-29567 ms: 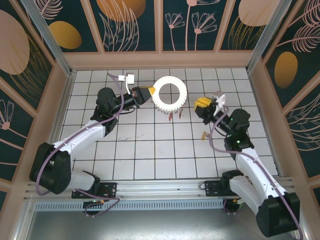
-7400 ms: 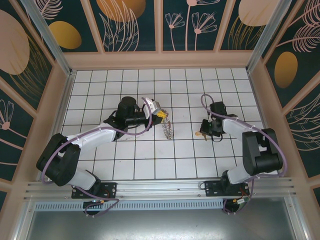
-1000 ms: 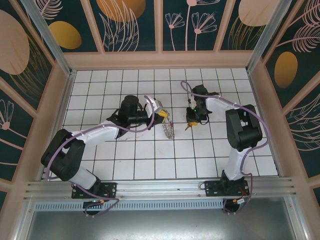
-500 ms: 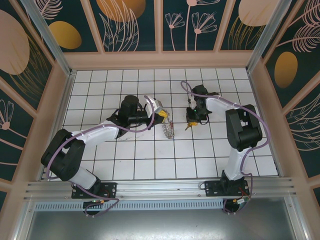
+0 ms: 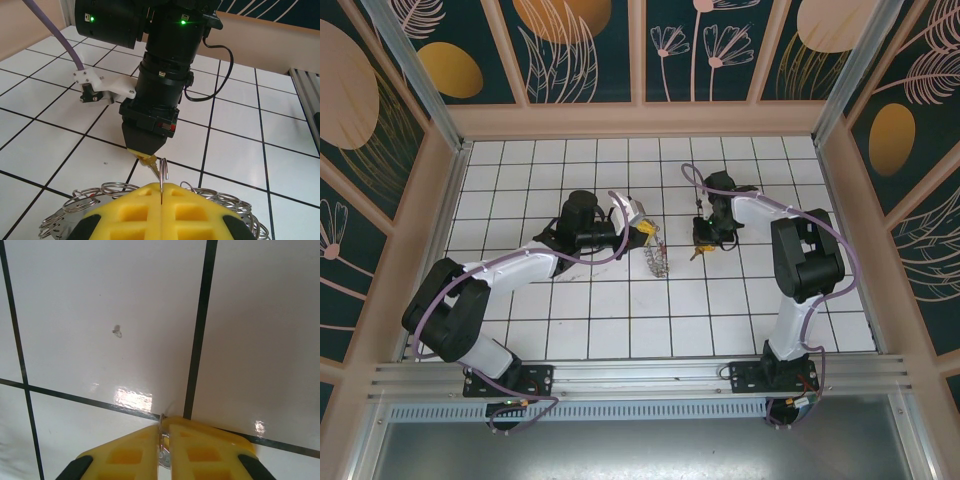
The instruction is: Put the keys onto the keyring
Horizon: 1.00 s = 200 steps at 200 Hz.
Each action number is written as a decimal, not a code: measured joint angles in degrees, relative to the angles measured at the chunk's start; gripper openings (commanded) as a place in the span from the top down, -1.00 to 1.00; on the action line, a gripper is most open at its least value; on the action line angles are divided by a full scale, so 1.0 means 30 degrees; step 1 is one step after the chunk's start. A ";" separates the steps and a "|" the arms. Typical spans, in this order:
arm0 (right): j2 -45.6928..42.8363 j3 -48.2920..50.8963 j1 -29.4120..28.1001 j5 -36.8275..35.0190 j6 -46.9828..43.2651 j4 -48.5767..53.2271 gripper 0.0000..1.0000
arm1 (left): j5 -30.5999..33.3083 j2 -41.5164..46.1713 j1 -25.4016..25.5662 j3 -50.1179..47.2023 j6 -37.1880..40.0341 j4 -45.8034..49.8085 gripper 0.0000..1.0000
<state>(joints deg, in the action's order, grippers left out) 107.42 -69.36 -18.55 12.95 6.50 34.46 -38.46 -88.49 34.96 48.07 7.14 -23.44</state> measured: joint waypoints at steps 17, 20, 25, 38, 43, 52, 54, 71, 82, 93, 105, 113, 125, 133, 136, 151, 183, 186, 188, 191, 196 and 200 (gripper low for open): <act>0.0000 0.0000 0.0000 -0.0029 0.0000 0.0000 0.80 | 0.0000 0.0000 0.0000 0.0000 0.0000 0.0000 1.00; 0.0000 0.0000 0.0000 -0.0029 0.0000 0.0000 0.80 | 0.0007 0.0000 0.0000 0.0000 0.0000 0.0000 1.00; 0.0000 0.0000 0.0000 -0.0029 0.0000 -0.0007 0.80 | 0.0000 0.0000 0.0000 0.0000 0.0000 -0.0007 1.00; 0.0000 0.0000 0.0000 -0.0029 0.0007 -0.0007 0.80 | 0.0007 0.0000 0.0000 0.0000 0.0000 -0.0022 1.00; 0.0000 0.0000 0.0000 -0.0029 0.0007 -0.0007 0.79 | 0.0000 0.0000 0.0000 0.0000 -0.0007 -0.0029 1.00; 0.0000 0.0000 0.0000 -0.0036 0.0000 -0.0007 0.74 | 0.0000 0.0000 0.0000 0.0000 -0.0051 -0.0080 1.00; 0.0000 0.0000 0.0000 -0.0044 0.0007 -0.0015 0.73 | 0.0000 0.0000 0.0000 0.0000 -0.0051 -0.0087 1.00; 0.0000 0.0000 0.0000 -0.0175 0.0022 -0.0015 0.71 | 0.0000 0.0000 0.0000 0.0000 -0.0058 -0.0124 1.00; 0.0000 0.0000 0.0000 -0.0255 0.0022 -0.0022 0.69 | 0.0000 0.0000 0.0000 0.0000 -0.0058 -0.0124 1.00; 0.0000 0.0000 0.0000 -0.0321 0.0073 -0.0058 0.69 | 0.0000 0.0000 0.0000 0.0000 -0.0066 -0.0124 1.00; 0.0000 0.0000 0.0000 -0.0321 0.0080 -0.0124 0.68 | 0.0000 0.0000 0.0000 0.0000 -0.0066 -0.0124 1.00; 0.0000 0.0000 0.0000 -0.0321 0.0080 -0.0189 0.68 | 0.0000 0.0000 0.0000 0.0000 -0.0066 -0.0124 1.00; 0.0000 0.0000 0.0000 -0.0321 0.0087 -0.0291 0.68 | 0.0000 0.0000 0.0000 0.0000 -0.0066 -0.0124 1.00; 0.0000 0.0000 0.0000 -0.0321 0.0095 -0.0357 0.68 | 0.0000 0.0000 0.0000 0.0000 -0.0066 -0.0124 1.00; 0.0000 0.0000 0.0000 -0.0321 0.0095 -0.0379 0.68 | 0.0000 0.0000 0.0000 0.0000 -0.0073 -0.0124 1.00; 0.0000 0.0000 0.0000 -0.0313 0.0095 -0.0430 0.69 | 0.0000 0.0000 0.0000 0.0000 -0.0073 -0.0124 1.00; 0.0109 0.0000 0.0000 -0.0313 0.0124 -0.0423 0.71 | 0.0000 0.0000 0.0000 0.0000 -0.0073 -0.0124 1.00; 0.0117 0.0000 0.0000 -0.0321 0.0131 -0.0423 0.71 | 0.0000 0.0000 0.0000 0.0000 -0.0073 -0.0124 1.00; 0.0131 0.0000 0.0000 -0.0313 0.0138 -0.0423 0.71 | 0.0007 0.0000 0.0000 0.0000 -0.0073 -0.0124 1.00; 0.0138 0.0000 0.0000 -0.0313 0.0138 -0.0423 0.72 | 0.0000 0.0000 0.0000 0.0000 -0.0073 -0.0124 1.00; 0.0146 0.0000 0.0000 -0.0313 0.0146 -0.0415 0.74 | 0.0000 0.0000 0.0000 0.0000 -0.0073 -0.0124 1.00; 0.0146 0.0000 0.0000 -0.0313 0.0153 -0.0415 0.76 | 0.0000 0.0000 0.0000 0.0000 -0.0073 -0.0124 1.00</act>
<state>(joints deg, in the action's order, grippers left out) 107.85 -69.36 -18.55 12.01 6.96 33.21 -38.46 -88.49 34.96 48.07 6.92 -23.81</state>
